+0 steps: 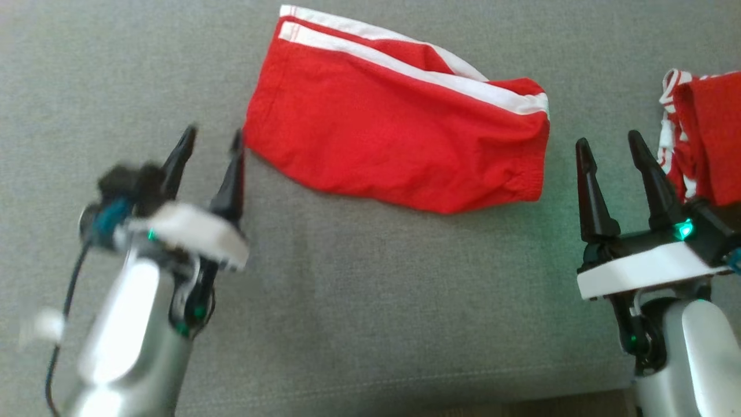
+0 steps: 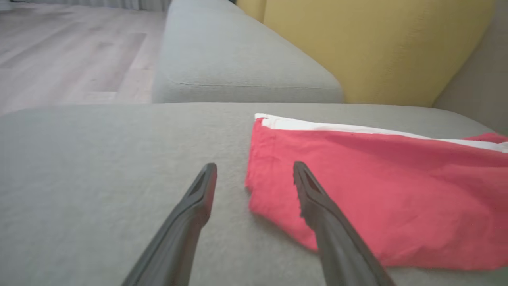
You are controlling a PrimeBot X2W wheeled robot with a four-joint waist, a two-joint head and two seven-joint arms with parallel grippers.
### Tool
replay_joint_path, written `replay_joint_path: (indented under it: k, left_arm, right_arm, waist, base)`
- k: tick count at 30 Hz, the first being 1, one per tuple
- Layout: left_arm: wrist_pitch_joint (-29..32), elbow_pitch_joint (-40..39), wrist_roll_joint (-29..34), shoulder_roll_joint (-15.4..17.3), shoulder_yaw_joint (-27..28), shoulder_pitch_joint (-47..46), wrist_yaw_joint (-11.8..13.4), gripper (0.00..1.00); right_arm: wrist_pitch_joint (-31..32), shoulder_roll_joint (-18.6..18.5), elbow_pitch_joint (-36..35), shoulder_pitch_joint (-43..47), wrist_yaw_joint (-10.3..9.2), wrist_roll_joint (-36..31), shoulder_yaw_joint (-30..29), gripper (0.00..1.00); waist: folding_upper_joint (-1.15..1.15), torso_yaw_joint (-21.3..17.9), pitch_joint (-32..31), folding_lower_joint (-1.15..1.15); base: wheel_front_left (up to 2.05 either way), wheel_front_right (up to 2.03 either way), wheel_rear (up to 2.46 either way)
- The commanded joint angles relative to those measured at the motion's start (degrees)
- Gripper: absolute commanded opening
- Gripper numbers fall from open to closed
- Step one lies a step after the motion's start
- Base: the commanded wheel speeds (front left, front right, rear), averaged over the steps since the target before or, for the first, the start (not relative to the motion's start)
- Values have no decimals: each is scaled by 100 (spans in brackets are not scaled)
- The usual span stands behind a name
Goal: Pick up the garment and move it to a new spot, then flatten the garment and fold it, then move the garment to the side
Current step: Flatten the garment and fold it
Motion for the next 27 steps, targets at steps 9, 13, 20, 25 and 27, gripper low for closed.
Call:
replay_joint_path:
  k: [9,13,20,25,27]
  left_arm:
    - [1336,1701,-312,97,-156,-1972,-565,100]
    - [1675,2313,-309,149,-276,-2371,-646,100]
    - [2111,2959,-346,48,-619,-2747,-783,100]
    - [2268,3268,-398,0,-813,-2887,-829,0]
    - [2205,3331,-385,3,-859,-2930,-834,0]
  right_arm:
    - [-20,54,-158,-314,-12,30,276,100]
    - [-59,78,-111,-331,-12,68,263,100]
    - [-84,105,-65,-356,-12,116,271,100]
    - [-92,119,-59,-404,-12,131,306,100]
    - [-89,123,-55,-410,-12,130,292,100]
  waist:
    - [0,-390,441,0]
    - [0,-471,520,0]
    - [0,-520,579,0]
    - [0,-550,615,0]
    - [0,-548,628,0]
  base:
    - [0,0,0]
    - [0,0,0]
    - [0,0,0]
    - [0,0,0]
    - [0,0,0]
